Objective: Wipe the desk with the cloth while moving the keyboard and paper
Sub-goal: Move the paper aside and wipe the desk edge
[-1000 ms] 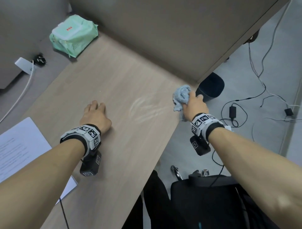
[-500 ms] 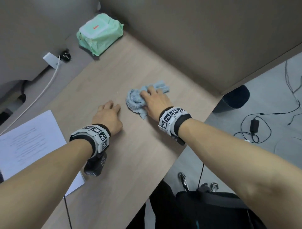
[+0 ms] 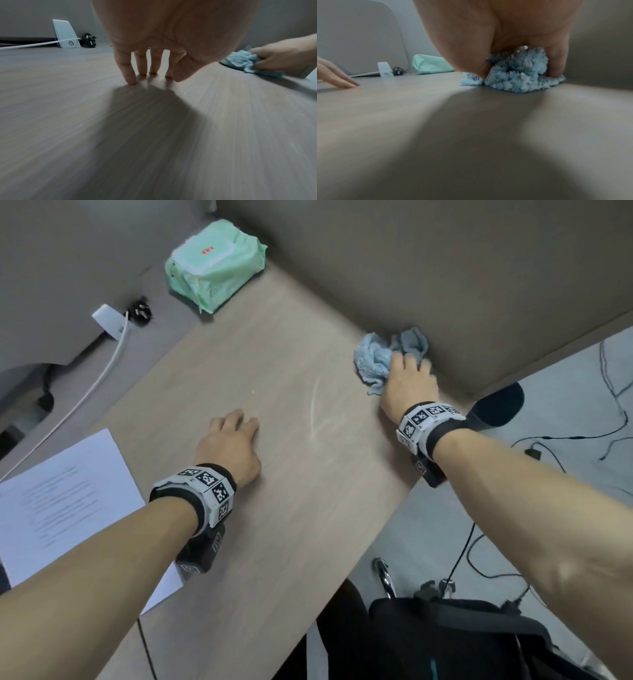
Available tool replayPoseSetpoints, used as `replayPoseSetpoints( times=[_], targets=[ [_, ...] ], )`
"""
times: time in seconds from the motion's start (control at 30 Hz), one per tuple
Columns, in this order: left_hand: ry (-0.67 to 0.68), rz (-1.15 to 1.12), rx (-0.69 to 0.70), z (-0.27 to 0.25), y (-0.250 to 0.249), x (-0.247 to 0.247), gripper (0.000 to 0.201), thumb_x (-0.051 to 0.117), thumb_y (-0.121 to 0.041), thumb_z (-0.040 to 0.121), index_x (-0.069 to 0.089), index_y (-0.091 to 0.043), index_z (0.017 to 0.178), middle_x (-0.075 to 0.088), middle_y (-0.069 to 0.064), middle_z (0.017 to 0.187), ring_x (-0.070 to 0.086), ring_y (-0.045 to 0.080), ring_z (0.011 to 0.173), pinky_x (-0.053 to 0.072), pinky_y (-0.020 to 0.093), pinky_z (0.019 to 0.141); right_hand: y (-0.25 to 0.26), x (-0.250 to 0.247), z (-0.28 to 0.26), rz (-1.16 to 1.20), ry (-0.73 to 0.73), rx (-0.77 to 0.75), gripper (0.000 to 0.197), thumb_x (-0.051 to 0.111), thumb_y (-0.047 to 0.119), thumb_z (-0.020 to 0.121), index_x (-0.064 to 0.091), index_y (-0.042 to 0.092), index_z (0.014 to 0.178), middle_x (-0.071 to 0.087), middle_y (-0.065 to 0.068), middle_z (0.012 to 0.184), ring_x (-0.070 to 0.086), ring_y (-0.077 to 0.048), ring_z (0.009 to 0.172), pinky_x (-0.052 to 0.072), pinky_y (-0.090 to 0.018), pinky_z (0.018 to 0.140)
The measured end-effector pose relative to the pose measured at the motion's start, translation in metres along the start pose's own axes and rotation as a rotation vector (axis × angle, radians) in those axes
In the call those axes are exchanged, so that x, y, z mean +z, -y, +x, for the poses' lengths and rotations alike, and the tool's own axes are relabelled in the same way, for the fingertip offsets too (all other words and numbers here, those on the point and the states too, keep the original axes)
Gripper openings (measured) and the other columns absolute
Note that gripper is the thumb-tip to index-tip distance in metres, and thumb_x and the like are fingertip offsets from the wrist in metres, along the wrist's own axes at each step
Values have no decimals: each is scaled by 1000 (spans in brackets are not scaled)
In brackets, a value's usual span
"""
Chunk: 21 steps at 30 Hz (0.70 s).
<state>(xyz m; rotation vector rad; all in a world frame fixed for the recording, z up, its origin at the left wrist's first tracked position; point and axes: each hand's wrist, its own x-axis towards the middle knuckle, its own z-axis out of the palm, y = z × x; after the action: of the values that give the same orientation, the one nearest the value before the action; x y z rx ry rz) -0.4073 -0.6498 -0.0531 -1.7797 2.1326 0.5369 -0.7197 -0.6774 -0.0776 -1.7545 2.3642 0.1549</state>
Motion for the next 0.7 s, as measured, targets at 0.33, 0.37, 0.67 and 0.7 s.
replayPoseSetpoints(
  times=[0.33,0.37,0.67,0.7],
  targets=[
    [42,-157,93,-9,17,3,69,49,-8,81,31,-18,147,18,10,160,20,34,145,25,43,117,7,11,-100,-50,152,147,49,59,18,90,40,8,135,38,-22,138,44,-41,121,42,-50,96],
    [-2,-209,83,-13,22,2,64,49,-6,81,37,-16,143,24,11,158,24,35,142,26,42,116,33,15,-111,12,167,65,49,60,16,88,42,10,134,36,-23,139,45,-42,121,42,-50,96],
    [-112,-231,-50,-57,89,10,44,50,-1,80,56,-8,123,45,15,135,38,37,126,37,43,103,74,30,-176,258,209,-85,44,60,15,86,45,11,127,41,-18,127,59,-38,99,48,-38,78],
    [-124,-236,-52,-62,94,12,43,50,-1,81,57,-8,123,46,15,134,39,37,126,37,43,102,61,25,-168,262,197,51,45,59,17,89,41,10,130,39,-18,129,59,-39,100,47,-38,77]
  ],
)
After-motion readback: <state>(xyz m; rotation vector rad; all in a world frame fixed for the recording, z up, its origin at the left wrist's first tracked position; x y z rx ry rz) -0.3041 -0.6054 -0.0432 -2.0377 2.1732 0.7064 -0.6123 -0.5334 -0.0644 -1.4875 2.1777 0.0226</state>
